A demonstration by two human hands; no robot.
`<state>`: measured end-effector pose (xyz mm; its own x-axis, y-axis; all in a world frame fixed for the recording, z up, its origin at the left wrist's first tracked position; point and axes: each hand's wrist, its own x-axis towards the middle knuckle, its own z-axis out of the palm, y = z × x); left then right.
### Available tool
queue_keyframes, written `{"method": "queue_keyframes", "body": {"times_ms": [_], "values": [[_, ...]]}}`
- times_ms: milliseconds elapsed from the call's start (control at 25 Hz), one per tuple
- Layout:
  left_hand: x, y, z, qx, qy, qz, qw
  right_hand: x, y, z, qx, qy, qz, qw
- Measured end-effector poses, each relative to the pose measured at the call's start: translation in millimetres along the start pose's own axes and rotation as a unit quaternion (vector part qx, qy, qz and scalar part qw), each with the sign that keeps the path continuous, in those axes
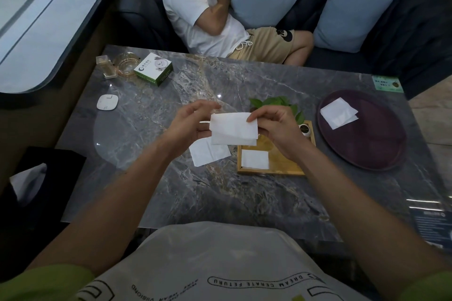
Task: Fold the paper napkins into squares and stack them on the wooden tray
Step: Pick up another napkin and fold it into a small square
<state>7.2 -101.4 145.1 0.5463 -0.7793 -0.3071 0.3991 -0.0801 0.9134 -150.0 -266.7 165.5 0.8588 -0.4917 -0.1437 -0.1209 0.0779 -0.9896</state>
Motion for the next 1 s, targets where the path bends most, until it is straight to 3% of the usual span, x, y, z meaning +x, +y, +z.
{"method": "queue_keyframes", "body": {"times_ms": [200,400,600,1000], "values": [[4,-4,5,0.075,-0.012,0.002,0.997,-2,-3,2,-0.014,-0.015,-0.013,1.000],[2,-2,7,0.084,-0.024,0.027,0.996,0,-6,1,-0.007,0.007,0.045,0.999],[3,2,11,0.130,-0.035,0.057,0.989,3,-2,7,-0.196,0.014,-0.049,0.979],[1,3,15,0.151,-0.039,0.080,0.985,5,0,10,-0.230,0.016,-0.084,0.969]]}}
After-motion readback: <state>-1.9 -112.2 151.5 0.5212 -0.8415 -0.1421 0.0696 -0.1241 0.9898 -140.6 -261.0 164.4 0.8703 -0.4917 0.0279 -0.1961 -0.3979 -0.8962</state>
